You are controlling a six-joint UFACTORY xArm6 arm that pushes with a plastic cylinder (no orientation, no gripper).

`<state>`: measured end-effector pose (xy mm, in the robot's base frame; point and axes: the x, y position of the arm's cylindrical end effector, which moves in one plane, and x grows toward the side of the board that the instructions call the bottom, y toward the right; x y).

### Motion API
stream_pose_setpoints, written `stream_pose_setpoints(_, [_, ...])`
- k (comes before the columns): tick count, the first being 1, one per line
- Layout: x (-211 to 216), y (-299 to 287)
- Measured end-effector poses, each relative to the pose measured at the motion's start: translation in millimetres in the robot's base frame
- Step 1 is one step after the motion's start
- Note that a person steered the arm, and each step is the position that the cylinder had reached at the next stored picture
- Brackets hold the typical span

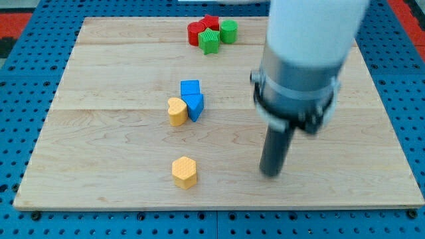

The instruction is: Slide the yellow hexagon to the group of blocks

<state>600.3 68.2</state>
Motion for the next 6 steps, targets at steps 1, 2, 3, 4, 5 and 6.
stream_pose_setpoints(1, [16,-60])
stream_pose_setpoints(2, [-20,-112])
stream_pose_setpoints(3, [-20,-118])
stream_pose_setpoints(4, [-22,-145])
stream_pose_setpoints(5, [-42,-148])
stream_pose_setpoints(6, [-71,-140])
